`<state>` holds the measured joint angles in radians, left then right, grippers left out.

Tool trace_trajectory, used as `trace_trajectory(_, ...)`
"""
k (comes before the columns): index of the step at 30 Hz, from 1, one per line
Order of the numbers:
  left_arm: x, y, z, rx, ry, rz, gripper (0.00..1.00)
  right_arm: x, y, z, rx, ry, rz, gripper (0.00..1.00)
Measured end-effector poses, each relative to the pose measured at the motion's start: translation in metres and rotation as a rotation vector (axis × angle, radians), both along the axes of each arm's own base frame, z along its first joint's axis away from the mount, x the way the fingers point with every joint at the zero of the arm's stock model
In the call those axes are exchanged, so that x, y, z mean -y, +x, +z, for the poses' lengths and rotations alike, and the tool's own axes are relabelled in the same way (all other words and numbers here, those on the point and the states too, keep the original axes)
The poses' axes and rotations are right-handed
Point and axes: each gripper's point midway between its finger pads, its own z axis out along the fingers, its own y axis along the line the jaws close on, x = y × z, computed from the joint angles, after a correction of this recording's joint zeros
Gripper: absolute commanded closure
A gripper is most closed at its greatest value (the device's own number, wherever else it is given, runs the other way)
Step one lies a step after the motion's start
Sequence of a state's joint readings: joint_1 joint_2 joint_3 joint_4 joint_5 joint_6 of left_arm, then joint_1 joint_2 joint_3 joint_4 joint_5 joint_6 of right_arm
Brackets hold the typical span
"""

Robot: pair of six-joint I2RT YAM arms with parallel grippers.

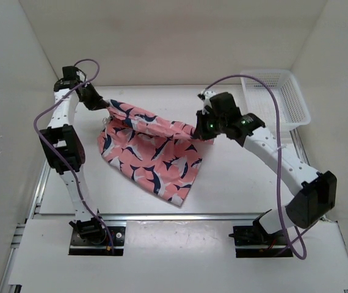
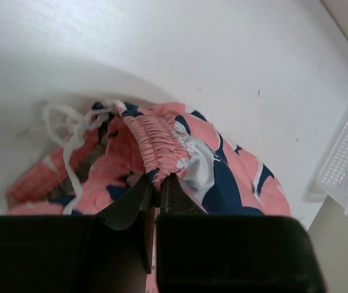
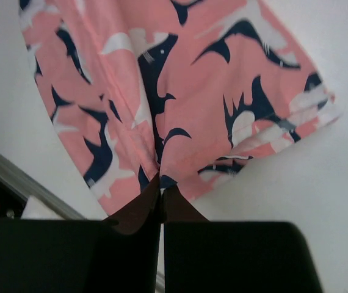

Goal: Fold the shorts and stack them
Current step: Fold the shorts

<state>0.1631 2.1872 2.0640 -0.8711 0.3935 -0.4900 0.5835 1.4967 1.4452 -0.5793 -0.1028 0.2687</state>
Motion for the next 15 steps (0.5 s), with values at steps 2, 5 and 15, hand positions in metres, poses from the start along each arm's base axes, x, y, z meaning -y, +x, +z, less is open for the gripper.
trace_trajectory(2, -0.002, -0.017, 0.007, -0.008, -0.002, 0.001, 0.9, 0.004, -0.025, -0.015, -0.036, -0.028, 0.019, 1.0)
trace_trajectory(5, -0.001, -0.047, 0.028, -0.001, 0.005, 0.003, 0.9, 0.006, -0.054, -0.032, -0.072, -0.072, 0.039, 1.0)
trace_trajectory(15, -0.009, -0.163, 0.052, -0.025, 0.084, 0.13, 0.82, -0.032, -0.162, -0.082, -0.171, -0.204, 0.246, 1.0)
